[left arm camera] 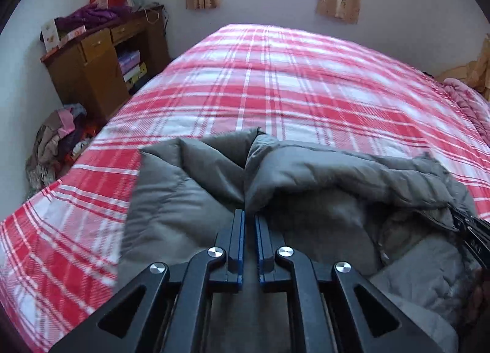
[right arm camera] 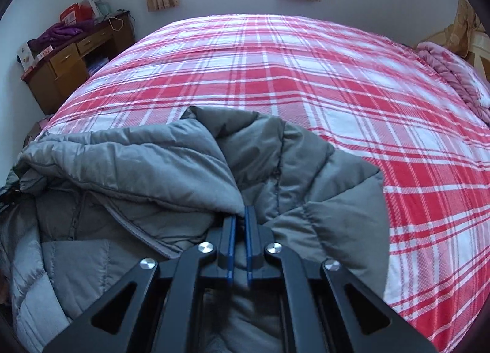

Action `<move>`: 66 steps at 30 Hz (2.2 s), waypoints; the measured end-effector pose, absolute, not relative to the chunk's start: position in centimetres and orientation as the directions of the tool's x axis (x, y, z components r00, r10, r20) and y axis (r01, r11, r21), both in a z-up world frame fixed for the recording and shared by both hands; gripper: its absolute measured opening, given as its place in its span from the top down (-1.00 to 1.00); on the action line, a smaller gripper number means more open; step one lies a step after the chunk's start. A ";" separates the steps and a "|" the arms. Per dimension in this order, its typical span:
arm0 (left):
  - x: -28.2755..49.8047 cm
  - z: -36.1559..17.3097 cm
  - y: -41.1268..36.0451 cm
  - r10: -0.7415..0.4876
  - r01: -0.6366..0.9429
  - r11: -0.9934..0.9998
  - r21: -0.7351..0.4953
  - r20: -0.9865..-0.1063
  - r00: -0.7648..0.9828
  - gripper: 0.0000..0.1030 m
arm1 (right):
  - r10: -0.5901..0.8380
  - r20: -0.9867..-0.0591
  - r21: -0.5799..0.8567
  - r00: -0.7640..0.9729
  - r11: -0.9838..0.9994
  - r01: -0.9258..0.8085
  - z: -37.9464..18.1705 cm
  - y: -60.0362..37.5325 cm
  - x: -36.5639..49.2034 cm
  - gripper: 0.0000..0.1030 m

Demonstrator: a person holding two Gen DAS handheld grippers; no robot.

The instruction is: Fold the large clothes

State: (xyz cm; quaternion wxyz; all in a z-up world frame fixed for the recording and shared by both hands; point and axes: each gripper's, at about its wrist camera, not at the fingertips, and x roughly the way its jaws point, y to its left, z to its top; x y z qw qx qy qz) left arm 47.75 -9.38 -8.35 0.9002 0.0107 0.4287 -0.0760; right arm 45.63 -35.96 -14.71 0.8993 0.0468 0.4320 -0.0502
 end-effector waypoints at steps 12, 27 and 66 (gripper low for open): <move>50.3 -1.5 -8.4 0.006 -0.014 1.000 -0.007 -0.640 0.768 -0.63 | -0.114 -0.707 0.019 0.698 0.983 0.180 -8.7 -38.2 41.9 0.12; 53.2 -12.7 -11.1 0.106 -0.051 0.994 0.096 -0.743 0.661 -0.75 | 0.017 -0.744 0.137 0.668 0.982 0.128 -15.3 -32.5 48.7 0.12; 54.3 -14.5 -11.9 0.166 -0.072 0.985 0.156 -0.756 0.633 -0.95 | -0.081 -0.749 0.015 0.658 0.990 0.138 -16.6 -31.0 49.6 0.09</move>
